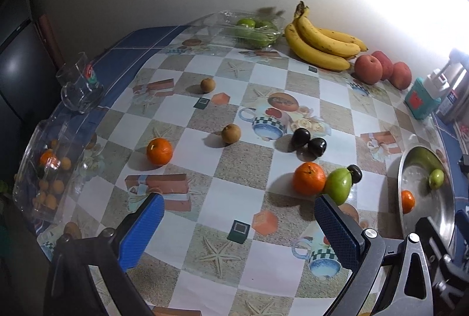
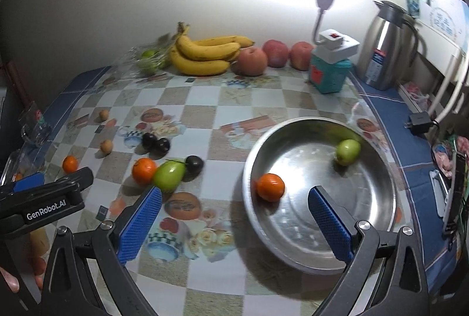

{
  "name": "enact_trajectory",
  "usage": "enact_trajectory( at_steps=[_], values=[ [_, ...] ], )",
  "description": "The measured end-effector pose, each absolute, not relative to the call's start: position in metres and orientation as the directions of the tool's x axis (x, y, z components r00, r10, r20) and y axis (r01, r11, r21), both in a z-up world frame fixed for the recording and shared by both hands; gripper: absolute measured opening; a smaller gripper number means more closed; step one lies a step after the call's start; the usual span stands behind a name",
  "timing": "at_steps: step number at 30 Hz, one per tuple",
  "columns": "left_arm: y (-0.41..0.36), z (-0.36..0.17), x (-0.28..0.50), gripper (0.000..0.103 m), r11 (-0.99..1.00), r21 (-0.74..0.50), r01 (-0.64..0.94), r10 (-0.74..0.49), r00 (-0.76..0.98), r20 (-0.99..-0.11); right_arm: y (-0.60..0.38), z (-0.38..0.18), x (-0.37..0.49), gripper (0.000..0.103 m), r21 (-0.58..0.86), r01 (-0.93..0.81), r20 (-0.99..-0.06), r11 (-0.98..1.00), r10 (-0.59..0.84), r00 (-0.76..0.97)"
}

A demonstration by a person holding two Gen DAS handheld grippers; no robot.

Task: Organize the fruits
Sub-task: 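Withdraw both tools from the basin toward the remaining fruits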

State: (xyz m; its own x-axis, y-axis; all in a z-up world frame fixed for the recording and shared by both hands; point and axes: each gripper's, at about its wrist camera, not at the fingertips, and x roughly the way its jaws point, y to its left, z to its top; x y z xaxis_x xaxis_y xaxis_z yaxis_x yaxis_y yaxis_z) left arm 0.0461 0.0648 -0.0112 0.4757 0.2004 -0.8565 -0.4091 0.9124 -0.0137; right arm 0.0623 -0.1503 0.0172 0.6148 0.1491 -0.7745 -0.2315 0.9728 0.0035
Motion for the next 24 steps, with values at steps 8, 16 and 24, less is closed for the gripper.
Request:
enact_trajectory(
  at_steps=[8, 16, 24],
  values=[
    [0.093, -0.017, 0.047, 0.103, 0.88, -0.077, -0.469, 0.17, 0.461, -0.871, -0.119, 0.013, 0.069, 0.1, 0.049, -0.299, -0.788, 0.953, 0.221, 0.574],
    [0.105, -0.024, 0.056, 0.103, 0.865, -0.113, -0.49, 0.135, 0.444, -0.886, -0.101, 0.004, 0.085, 0.1, 0.063, -0.304, -0.816, 0.951, 0.224, 0.532],
    [0.109, -0.03, 0.069, 0.103, 0.862, -0.1, -0.497, 0.134, 0.413, -0.901, -0.085, -0.013, 0.098, 0.1, 0.074, -0.319, -0.856, 0.945, 0.224, 0.465]
  ],
)
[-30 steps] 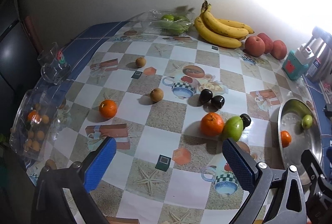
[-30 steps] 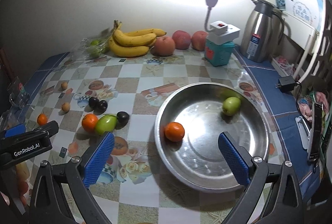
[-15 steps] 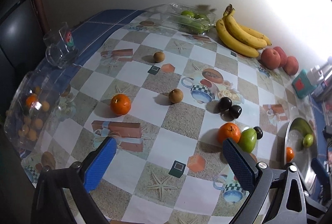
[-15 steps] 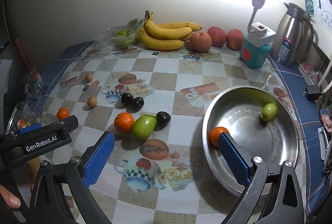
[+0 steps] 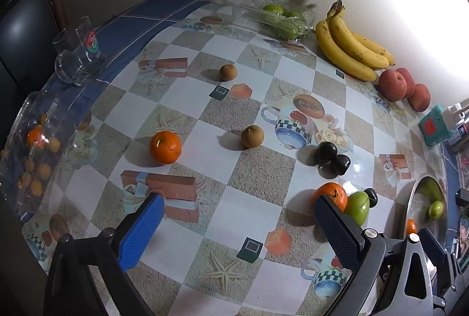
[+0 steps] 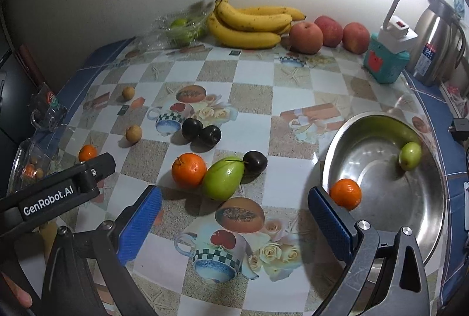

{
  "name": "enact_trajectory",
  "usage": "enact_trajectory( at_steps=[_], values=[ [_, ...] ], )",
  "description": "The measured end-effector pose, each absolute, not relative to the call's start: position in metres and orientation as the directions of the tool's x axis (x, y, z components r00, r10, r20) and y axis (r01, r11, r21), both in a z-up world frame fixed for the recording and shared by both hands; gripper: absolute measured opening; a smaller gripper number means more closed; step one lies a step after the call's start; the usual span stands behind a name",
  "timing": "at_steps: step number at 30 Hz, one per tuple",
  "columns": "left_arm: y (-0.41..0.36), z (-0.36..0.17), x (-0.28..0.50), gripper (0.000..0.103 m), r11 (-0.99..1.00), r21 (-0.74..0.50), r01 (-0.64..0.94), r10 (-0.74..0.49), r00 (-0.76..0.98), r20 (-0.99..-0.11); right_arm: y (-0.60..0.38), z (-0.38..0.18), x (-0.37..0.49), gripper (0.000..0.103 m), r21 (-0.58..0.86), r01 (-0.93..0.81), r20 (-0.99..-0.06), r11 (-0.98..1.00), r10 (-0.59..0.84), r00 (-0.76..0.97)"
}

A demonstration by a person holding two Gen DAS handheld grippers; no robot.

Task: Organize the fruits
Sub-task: 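Withdraw both tools from the basin toward the remaining fruits, then grasp the green pear with the right tool while the left tool grasps a mandarin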

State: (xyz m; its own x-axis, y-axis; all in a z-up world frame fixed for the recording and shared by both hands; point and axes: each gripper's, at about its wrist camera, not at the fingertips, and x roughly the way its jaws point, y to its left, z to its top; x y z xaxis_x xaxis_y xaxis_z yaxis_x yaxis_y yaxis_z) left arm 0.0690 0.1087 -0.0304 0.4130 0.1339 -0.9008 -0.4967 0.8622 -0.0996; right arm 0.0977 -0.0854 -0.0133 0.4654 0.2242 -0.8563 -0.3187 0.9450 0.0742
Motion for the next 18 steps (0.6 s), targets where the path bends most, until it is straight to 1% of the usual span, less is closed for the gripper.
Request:
enact_trajectory(
  at_steps=[9, 18],
  values=[
    [0.112, -0.029, 0.08, 0.103, 0.862, -0.105, -0.496, 0.123, 0.405, -0.906, -0.075, -0.018, 0.111, 0.1, 0.115, -0.318, -0.868, 0.941, 0.25, 0.428],
    [0.124, -0.032, 0.096, 0.103, 0.85, -0.155, -0.504, 0.07, 0.399, -0.914, -0.08, -0.02, 0.126, 0.1, 0.192, -0.297, -0.872, 0.935, 0.302, 0.386]
  ],
)
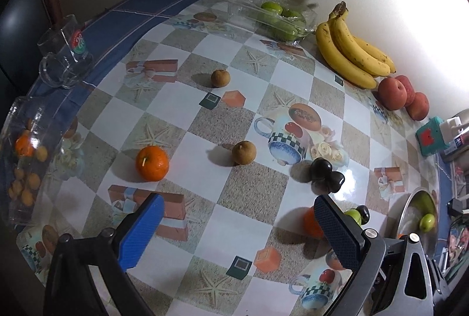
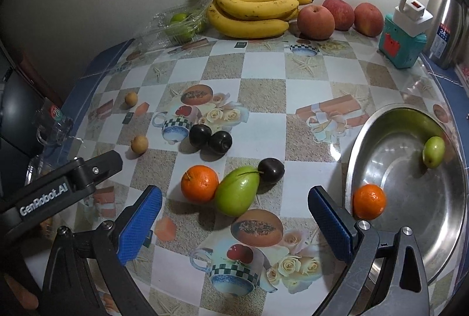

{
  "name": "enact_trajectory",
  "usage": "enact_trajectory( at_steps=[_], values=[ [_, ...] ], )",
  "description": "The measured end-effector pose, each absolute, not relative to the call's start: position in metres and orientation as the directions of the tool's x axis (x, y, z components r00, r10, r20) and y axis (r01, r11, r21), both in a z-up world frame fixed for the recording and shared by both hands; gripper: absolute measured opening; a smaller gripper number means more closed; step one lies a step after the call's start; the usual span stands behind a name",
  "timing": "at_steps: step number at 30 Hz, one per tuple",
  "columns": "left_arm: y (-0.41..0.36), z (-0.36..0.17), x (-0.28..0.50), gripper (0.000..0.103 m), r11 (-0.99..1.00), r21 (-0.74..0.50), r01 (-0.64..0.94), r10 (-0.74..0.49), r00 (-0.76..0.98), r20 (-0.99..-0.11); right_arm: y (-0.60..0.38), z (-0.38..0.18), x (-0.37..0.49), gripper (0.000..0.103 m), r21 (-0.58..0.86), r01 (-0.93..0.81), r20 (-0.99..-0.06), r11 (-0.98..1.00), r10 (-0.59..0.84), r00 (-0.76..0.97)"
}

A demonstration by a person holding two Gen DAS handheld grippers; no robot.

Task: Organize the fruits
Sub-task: 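Grasp the green pear with the right tool while the left tool grasps a mandarin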

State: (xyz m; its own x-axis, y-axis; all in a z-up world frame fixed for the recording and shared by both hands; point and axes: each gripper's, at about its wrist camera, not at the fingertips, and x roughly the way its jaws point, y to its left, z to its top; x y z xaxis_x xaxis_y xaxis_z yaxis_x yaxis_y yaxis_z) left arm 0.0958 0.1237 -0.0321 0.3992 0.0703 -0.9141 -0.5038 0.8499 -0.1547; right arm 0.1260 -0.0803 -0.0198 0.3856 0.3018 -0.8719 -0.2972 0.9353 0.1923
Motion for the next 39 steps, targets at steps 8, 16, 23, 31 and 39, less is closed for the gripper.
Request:
enact_trajectory(
  at_steps=[8, 16, 23, 31, 39],
  values=[
    [0.105, -0.036, 0.117, 0.102, 0.874, -0.199, -0.444, -0.008, 0.396, -0.918, -0.081, -0.028, 0.137, 0.073, 0.231, -0.294, -0.884, 0.928, 0.326, 0.335],
    [0.081, -0.048, 0.136, 0.101, 0.888, -0.223, -0.402, -0.069, 0.362, -0.93, -0.089, -0.047, 0.148, 0.058, 0.301, -0.235, -0.891, 0.924, 0.36, 0.275],
    [0.078, -0.064, 0.151, 0.097, 0.873, -0.226, -0.431, -0.086, 0.321, -0.943, -0.086, -0.065, 0.156, 0.047, 0.35, -0.201, -0.894, 0.915, 0.39, 0.22],
    [0.076, -0.075, 0.155, 0.089, 0.859, -0.25, -0.447, -0.119, 0.3, -0.946, -0.089, -0.068, 0.158, 0.044, 0.39, -0.181, -0.88, 0.903, 0.423, 0.215],
    [0.079, -0.078, 0.15, 0.085, 0.835, -0.294, -0.465, -0.165, 0.298, -0.94, -0.092, -0.067, 0.156, 0.043, 0.4, -0.174, -0.878, 0.9, 0.431, 0.21]
  ],
)
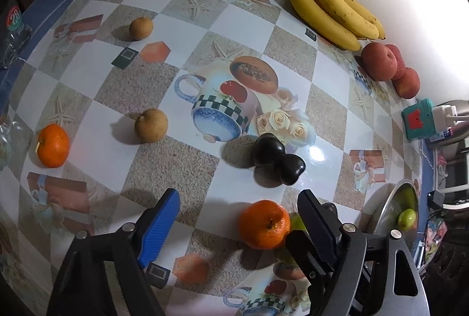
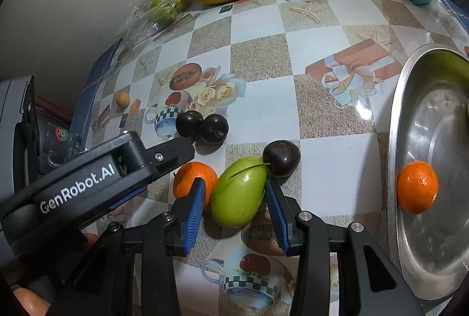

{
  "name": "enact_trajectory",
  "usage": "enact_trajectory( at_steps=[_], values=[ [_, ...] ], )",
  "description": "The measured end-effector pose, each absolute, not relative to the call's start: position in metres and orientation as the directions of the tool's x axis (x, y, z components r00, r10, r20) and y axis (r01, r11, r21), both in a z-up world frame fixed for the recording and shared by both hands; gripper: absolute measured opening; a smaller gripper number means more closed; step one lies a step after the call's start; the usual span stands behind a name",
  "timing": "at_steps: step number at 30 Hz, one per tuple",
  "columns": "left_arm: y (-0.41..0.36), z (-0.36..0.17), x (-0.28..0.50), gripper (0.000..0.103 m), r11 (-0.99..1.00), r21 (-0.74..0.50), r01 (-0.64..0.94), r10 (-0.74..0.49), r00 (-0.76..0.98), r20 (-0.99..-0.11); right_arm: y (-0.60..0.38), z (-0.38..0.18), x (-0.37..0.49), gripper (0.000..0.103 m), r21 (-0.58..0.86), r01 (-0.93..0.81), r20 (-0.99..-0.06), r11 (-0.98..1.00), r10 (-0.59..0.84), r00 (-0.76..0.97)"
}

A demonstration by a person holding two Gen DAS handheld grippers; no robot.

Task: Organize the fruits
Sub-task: 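Grasp the green pear with the right tool while the left tool grasps a mandarin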

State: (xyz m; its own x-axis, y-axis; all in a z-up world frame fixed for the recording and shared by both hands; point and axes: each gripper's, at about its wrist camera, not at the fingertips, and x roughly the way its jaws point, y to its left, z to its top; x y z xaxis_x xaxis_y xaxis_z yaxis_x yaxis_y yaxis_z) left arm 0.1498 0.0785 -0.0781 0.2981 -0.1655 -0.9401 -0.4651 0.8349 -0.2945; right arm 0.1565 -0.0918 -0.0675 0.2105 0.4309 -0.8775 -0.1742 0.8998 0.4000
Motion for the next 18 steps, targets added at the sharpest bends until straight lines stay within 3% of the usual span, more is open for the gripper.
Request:
enact_trajectory(
  at_steps=[7, 18],
  values=[
    [0.072, -0.083, 0.146, 0.084, 0.841, -0.295, -0.453, -0.187, 0.269, -0.945, -0.1, -0.072, 0.155, 0.042, 0.432, -0.139, -0.873, 0.891, 0.452, 0.185],
    [0.062, -0.084, 0.145, 0.071, 0.855, -0.287, -0.433, -0.192, 0.25, -0.949, -0.111, -0.066, 0.15, 0.042, 0.414, -0.105, -0.885, 0.904, 0.426, 0.188]
  ],
)
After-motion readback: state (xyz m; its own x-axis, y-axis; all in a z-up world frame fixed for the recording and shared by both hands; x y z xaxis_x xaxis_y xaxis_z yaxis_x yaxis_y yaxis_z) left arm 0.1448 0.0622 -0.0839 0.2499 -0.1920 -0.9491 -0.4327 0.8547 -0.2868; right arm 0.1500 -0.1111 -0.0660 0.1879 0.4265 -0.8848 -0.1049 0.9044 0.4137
